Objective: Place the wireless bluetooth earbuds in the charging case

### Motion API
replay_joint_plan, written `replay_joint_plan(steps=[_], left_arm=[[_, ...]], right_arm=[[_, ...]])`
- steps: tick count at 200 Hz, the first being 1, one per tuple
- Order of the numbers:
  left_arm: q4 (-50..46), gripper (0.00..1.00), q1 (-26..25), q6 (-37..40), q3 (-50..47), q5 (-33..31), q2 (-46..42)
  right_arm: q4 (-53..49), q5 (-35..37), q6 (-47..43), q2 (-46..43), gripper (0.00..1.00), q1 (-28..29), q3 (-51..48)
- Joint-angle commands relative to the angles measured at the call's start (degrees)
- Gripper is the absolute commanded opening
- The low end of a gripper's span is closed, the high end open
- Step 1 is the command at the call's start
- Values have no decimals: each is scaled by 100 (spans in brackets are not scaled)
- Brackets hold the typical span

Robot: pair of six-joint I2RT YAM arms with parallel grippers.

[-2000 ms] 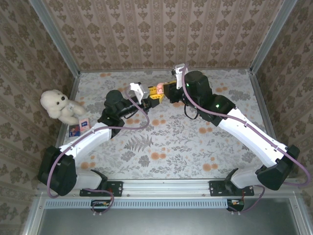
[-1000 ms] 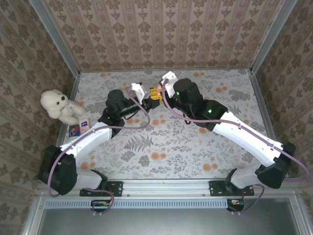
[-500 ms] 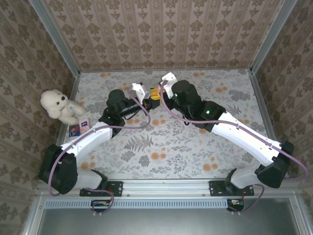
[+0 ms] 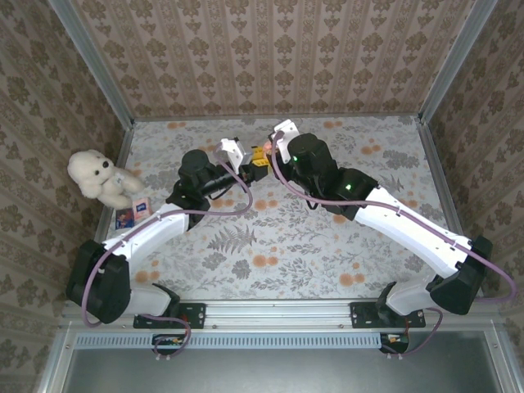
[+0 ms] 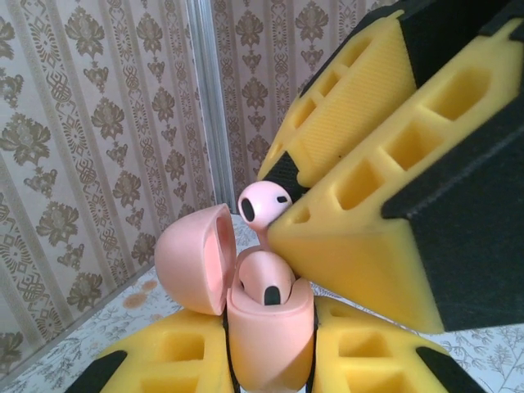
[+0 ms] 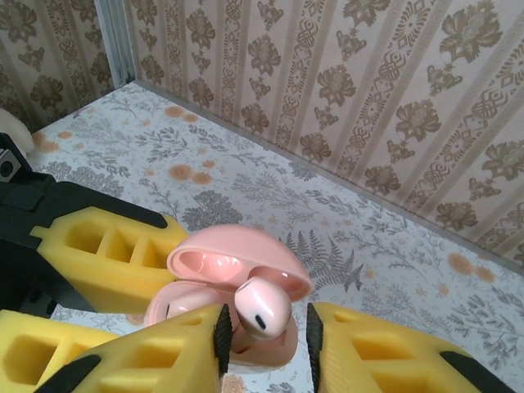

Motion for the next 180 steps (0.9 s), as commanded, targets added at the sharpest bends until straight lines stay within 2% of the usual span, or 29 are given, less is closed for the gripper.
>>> replay_joint_plan(steps=[1,56,124,150,180], left_arm=[[582,0,-41,-133,-45,-96,65],[802,0,-41,-181,-190,-123,218],[860,0,-27,-163,-323,-239,272],[904,0,3,-151,-414,-348,256],[904,0,112,-147,-496,-438,186]], right_arm=[[-286,-250,171,140,37,48,15],[-246,-338,392,106,38,1,-181],[-324,-400,614,42,45,-159,-213],[-152,-559,1153,-344,51,-479,-651],[80,-1134,2143,-785,55,-1278,-1350]])
